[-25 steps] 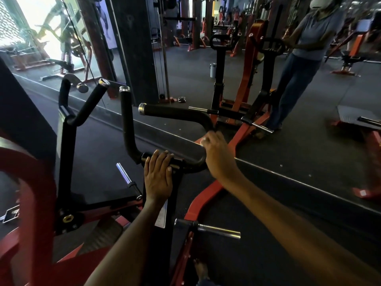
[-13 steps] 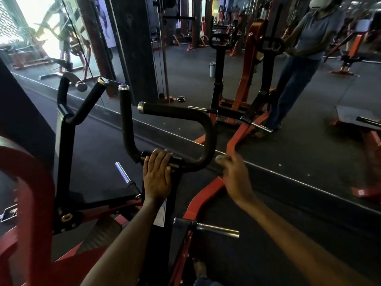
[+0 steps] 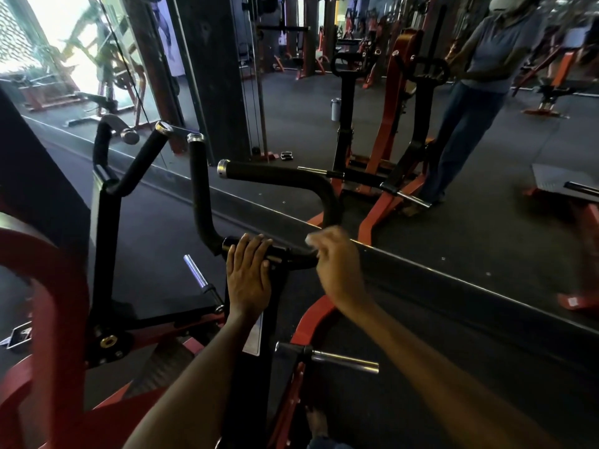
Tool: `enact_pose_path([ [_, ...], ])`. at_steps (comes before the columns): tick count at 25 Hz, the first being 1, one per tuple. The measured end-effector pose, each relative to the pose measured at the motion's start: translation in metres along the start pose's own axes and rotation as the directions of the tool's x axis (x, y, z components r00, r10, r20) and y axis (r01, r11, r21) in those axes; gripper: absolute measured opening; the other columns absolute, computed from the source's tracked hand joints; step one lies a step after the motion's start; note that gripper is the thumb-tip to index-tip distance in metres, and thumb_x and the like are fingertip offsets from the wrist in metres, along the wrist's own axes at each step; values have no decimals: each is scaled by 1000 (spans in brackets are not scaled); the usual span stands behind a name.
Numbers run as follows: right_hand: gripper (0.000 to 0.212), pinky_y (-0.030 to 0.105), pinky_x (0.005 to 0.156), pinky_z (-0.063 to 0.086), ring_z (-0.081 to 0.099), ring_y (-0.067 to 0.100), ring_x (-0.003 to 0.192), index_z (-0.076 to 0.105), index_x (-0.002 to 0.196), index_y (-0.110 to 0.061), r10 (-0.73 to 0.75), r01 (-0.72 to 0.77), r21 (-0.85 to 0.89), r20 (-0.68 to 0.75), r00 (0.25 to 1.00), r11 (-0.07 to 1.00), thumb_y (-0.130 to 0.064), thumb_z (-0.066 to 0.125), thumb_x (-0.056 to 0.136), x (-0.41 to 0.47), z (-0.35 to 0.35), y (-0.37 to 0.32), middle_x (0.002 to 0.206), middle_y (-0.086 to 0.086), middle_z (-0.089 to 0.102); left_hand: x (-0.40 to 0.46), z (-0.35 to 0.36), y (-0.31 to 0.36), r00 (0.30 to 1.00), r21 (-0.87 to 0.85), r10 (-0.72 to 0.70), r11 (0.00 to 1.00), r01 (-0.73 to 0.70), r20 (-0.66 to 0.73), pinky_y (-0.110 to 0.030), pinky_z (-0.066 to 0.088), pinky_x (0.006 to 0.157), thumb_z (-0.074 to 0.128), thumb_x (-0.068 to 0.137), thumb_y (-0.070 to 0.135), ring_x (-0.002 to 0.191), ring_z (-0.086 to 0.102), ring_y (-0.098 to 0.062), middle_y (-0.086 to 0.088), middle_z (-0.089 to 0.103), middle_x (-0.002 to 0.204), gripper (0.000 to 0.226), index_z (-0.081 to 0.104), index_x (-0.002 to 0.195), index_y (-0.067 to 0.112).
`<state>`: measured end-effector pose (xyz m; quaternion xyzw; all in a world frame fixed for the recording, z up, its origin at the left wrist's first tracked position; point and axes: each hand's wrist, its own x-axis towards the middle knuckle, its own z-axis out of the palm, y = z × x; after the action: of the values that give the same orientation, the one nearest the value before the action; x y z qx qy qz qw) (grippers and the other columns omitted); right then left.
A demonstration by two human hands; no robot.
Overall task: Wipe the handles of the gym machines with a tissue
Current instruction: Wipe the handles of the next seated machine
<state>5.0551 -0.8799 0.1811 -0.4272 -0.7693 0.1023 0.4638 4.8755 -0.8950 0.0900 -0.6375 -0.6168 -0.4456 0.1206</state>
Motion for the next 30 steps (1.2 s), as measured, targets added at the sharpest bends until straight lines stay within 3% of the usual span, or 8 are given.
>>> enact_pose_path([
  [2, 24, 12, 77, 46, 55, 12, 87, 66, 103, -1, -32, 36, 21, -166, 986, 999, 10, 55, 84, 50, -21, 6, 98, 10, 59, 1, 0, 1, 1000, -8, -2, 1000, 2, 1, -48, 18, 116, 31, 98, 23, 141, 31, -26, -8, 51, 140, 40, 49, 133, 18],
  [5, 19, 8, 81, 45, 63, 14, 88, 67, 98, 0, -104, 113, 142, -70, 992, 983, 8, 55, 85, 106, -38, 15, 96, 10, 66, 1, 0, 2, 1000, -2, -10, 1000, 10, -1, -46, 18, 117, 30, 97, 24, 140, 33, -26, -8, 52, 139, 40, 49, 132, 19],
  [10, 21, 21, 78, 50, 58, -2, 82, 66, 89, -5, 257, -194, 290, -200, 945, 937, 12, 55, 82, 23, -17, 40, 87, -2, 62, 1, 0, 2, 1000, -8, -9, 1000, 9, 1, -44, 16, 117, 30, 97, 25, 140, 33, -26, -7, 52, 139, 41, 50, 132, 18],
  [16, 18, 5, 76, 43, 59, -2, 88, 68, 105, -7, 339, -306, 354, -34, 940, 884, -8, 60, 89, 69, -47, 34, 101, -1, 67, 2, -1, 1, 1000, 4, 8, 1000, -8, 10, -48, 19, 116, 30, 97, 24, 139, 33, -29, -8, 51, 139, 42, 53, 131, 14],
  [21, 21, 13, 79, 49, 59, 7, 91, 67, 102, -5, 319, -308, 358, 30, 947, 881, 3, 54, 88, 84, -34, 25, 98, -3, 65, 2, -1, 2, 1000, 23, -5, 1000, 4, 15, -44, 16, 117, 31, 96, 24, 140, 33, -27, -8, 51, 139, 43, 54, 131, 15],
  [24, 20, 11, 71, 46, 58, 6, 87, 64, 103, -11, 554, -515, 451, 54, 831, 729, -2, 50, 92, 57, -19, 35, 95, -5, 62, 1, -2, 3, 1000, 21, -5, 1000, 4, 17, -42, 14, 118, 30, 97, 24, 140, 33, -28, -8, 51, 139, 43, 52, 131, 15],
  [26, 23, 23, 76, 50, 63, 19, 88, 64, 98, -7, 654, -628, 615, 229, 721, 476, 5, 46, 91, 31, -1, 38, 92, 6, 67, 2, -3, 4, 1000, 29, -3, 1000, 3, 21, -41, 12, 118, 28, 97, 26, 140, 32, -28, -8, 51, 139, 42, 51, 132, 17],
  [30, 28, 17, 68, 52, 63, 10, 75, 59, 106, 8, 608, -704, 687, 484, 629, 180, 16, 41, 86, -6, 33, 29, 87, 6, 67, 1, -3, 5, 1000, 28, -6, 1000, 5, 27, -43, 14, 118, 28, 98, 26, 140, 32, -29, -8, 51, 139, 42, 50, 131, 17],
])
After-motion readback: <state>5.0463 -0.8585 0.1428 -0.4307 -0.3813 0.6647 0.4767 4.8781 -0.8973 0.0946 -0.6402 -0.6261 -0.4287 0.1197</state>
